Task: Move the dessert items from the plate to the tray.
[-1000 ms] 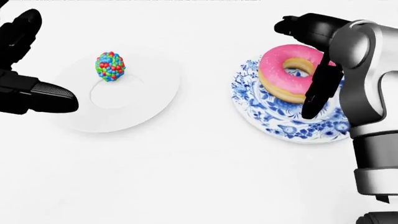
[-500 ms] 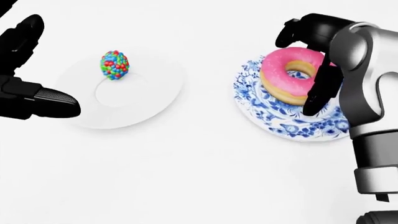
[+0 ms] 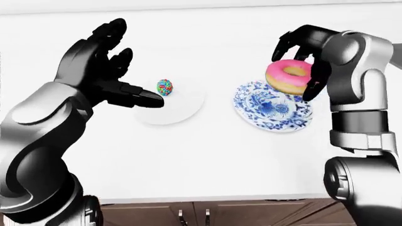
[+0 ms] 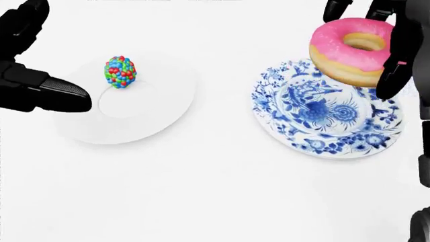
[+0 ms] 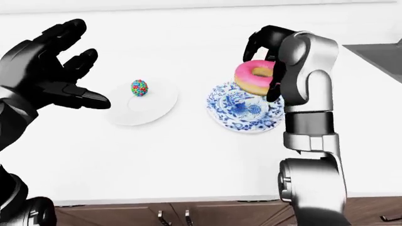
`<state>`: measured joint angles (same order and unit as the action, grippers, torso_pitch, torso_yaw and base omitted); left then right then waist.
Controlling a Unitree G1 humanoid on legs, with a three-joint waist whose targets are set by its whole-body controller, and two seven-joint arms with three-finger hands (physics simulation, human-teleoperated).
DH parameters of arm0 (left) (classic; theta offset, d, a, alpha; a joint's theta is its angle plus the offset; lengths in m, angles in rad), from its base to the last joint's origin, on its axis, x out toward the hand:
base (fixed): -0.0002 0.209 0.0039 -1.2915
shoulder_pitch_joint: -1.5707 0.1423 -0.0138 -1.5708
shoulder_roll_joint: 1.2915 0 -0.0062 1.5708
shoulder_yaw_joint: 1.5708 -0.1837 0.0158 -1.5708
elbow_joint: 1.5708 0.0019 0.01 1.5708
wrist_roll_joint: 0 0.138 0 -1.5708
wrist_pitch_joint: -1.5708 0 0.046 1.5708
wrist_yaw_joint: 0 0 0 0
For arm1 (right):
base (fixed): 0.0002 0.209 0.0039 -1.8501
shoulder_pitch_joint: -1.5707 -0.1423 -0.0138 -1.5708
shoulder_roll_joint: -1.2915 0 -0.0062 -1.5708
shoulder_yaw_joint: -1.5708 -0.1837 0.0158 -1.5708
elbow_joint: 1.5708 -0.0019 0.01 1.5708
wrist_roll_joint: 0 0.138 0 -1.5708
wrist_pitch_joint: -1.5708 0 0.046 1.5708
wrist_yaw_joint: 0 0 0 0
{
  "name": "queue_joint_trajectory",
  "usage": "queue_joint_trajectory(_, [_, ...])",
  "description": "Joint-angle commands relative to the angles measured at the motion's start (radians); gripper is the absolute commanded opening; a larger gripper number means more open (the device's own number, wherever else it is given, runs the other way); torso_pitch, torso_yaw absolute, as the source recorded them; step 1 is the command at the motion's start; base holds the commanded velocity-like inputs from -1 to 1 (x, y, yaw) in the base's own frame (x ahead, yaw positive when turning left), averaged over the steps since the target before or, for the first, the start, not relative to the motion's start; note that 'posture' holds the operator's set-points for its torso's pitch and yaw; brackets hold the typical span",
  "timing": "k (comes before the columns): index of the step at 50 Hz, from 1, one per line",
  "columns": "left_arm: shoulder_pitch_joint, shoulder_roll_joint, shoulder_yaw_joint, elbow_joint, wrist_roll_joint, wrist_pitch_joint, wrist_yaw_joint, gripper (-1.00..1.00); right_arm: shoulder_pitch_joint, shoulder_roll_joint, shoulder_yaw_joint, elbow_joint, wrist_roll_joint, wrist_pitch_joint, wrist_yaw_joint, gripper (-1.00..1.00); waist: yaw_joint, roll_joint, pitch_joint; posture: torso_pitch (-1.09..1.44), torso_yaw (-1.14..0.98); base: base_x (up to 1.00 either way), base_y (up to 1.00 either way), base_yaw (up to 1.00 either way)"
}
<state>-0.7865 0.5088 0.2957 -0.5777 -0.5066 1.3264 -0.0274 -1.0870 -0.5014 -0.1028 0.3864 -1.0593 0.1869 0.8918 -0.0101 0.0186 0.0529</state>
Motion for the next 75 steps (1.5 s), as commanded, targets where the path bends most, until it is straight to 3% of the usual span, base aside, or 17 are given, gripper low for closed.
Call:
queue_joint_trajectory(1, [-0.082, 0.033, -0.037, 0.018, 0.033, -0.017, -0.003, 1.00, -0.029, -0.022, -0.015, -0.065, 0.010, -0.002, 0.017, -1.00, -0.001, -0.001, -0.027, 0.00, 0.00, 0.00, 0.00, 0.00])
queue_joint_trajectory(7, [-0.175, 0.048, -0.173, 0.088, 0.197, -0.060, -0.079, 1.00, 0.002, -0.049, -0.026, -0.124, 0.013, -0.002, 0.070, -1.00, 0.001, -0.010, -0.024, 0.00, 0.00, 0.00, 0.00, 0.00])
queue_joint_trajectory(10, [-0.193, 0.060, -0.275, 0.129, 0.361, -0.142, -0.163, 1.00, 0.008, -0.048, -0.028, -0.139, 0.016, 0.000, 0.077, -1.00, 0.001, -0.012, -0.021, 0.00, 0.00, 0.00, 0.00, 0.00])
queue_joint_trajectory(12, [-0.204, 0.033, -0.304, 0.177, 0.471, -0.195, -0.222, 1.00, 0.007, -0.050, -0.031, -0.140, 0.019, 0.002, 0.078, -1.00, 0.002, -0.014, -0.021, 0.00, 0.00, 0.00, 0.00, 0.00])
queue_joint_trajectory(22, [-0.213, -0.128, -0.303, 0.401, 0.866, -0.450, -0.459, 1.00, 0.014, -0.036, -0.024, -0.128, 0.022, 0.004, 0.054, -1.00, 0.004, -0.027, -0.026, 0.00, 0.00, 0.00, 0.00, 0.00])
queue_joint_trajectory(29, [-0.192, -0.192, -0.266, 0.579, 1.029, -0.689, -0.478, 1.00, 0.006, -0.020, -0.016, -0.108, 0.019, 0.005, 0.040, -0.99, 0.006, -0.033, -0.033, 0.00, 0.00, 0.00, 0.00, 0.00])
queue_joint_trajectory(39, [-0.231, -0.245, -0.246, 0.802, 1.079, -0.859, -0.422, 0.95, 0.020, -0.028, -0.024, -0.093, 0.034, -0.001, 0.025, -0.99, 0.010, -0.039, -0.038, 0.00, 0.00, 0.00, 0.00, 0.00])
queue_joint_trajectory(42, [-0.247, -0.255, -0.249, 0.879, 1.079, -0.901, -0.390, 0.87, 0.019, -0.034, -0.025, -0.084, 0.038, -0.002, 0.019, -0.99, 0.011, -0.040, -0.041, 0.00, 0.00, 0.00, 0.00, 0.00])
queue_joint_trajectory(46, [-0.249, -0.273, -0.257, 0.927, 1.078, -0.926, -0.371, 0.64, 0.023, -0.034, -0.024, -0.086, 0.041, 0.001, 0.019, -0.99, 0.011, -0.039, -0.043, 0.00, 0.00, 0.00, 0.00, 0.00])
queue_joint_trajectory(61, [-0.241, -0.275, -0.263, 1.071, 1.110, -1.023, -0.301, 0.63, 0.031, -0.044, -0.028, -0.084, 0.054, 0.004, 0.012, -0.99, 0.008, -0.039, -0.045, 0.00, 0.00, 0.00, 0.00, 0.00])
queue_joint_trajectory(75, [-0.261, -0.266, -0.258, 1.210, 1.100, -1.100, -0.242, 0.48, 0.051, -0.038, -0.027, -0.073, 0.057, -0.006, -0.012, -0.99, 0.008, -0.039, -0.049, 0.00, 0.00, 0.00, 0.00, 0.00])
